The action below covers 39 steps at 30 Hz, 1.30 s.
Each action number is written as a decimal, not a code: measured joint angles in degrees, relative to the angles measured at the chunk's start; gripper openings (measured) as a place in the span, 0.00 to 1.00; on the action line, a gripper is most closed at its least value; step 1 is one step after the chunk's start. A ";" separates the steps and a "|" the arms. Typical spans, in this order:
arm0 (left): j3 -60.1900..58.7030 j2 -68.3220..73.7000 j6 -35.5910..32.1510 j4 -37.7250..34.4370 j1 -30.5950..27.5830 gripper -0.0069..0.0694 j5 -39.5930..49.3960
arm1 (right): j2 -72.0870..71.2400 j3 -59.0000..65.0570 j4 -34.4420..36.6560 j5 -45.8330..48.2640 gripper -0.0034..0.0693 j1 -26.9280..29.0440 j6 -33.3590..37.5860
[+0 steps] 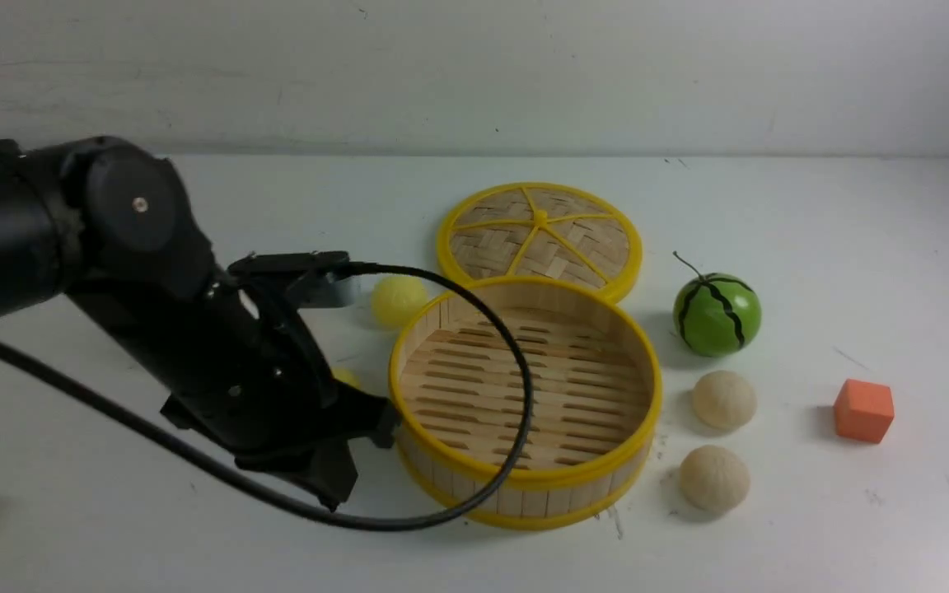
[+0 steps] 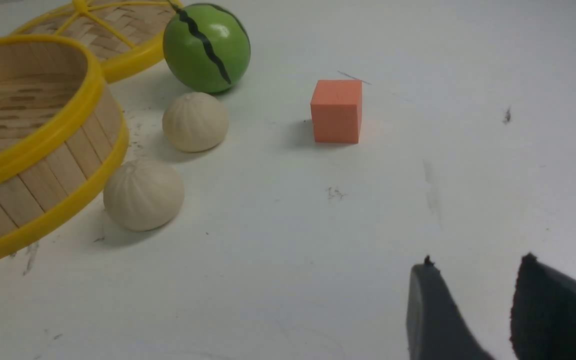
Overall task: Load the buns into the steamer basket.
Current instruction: Use the left arm to grab a steamed stuffed bun
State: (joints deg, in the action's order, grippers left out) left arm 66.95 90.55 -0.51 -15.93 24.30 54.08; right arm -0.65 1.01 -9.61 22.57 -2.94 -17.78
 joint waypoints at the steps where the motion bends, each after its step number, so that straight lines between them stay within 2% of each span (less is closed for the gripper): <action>1: 2.30 1.03 2.15 2.93 0.91 0.07 0.06 | 0.00 0.00 0.00 0.00 0.38 0.00 0.00; 4: 4.76 2.15 4.25 7.16 1.17 0.07 0.34 | 0.00 0.00 0.00 0.00 0.38 0.00 0.00; 6: 6.68 4.07 6.43 13.32 1.17 0.07 -0.26 | 0.00 0.00 0.00 0.00 0.38 0.00 0.00; 12: 8.63 9.57 9.92 20.15 0.59 0.09 -6.68 | 0.00 0.00 0.00 0.00 0.38 0.00 0.00; 15: 11.67 12.30 10.13 19.35 -1.16 0.17 -7.26 | 0.00 0.00 0.00 0.00 0.38 0.00 0.00; 21: 18.14 17.91 7.31 15.24 -5.22 0.40 -3.36 | 0.00 0.00 0.00 0.00 0.38 0.00 0.00; 24: 18.61 19.51 6.64 14.37 -5.47 0.46 -3.28 | 0.00 0.00 0.00 0.00 0.38 0.00 0.00; 30: 18.75 21.61 6.39 13.94 -5.51 0.48 -5.98 | 0.00 0.00 0.00 0.00 0.38 0.00 0.00; 39: 18.87 23.54 6.39 14.45 -5.51 0.46 -7.78 | 0.00 0.00 0.00 0.00 0.38 0.00 0.00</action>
State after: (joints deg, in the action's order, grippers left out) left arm 85.82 114.08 5.87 -1.48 18.79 46.30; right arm -0.65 1.01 -9.61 22.57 -2.94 -17.78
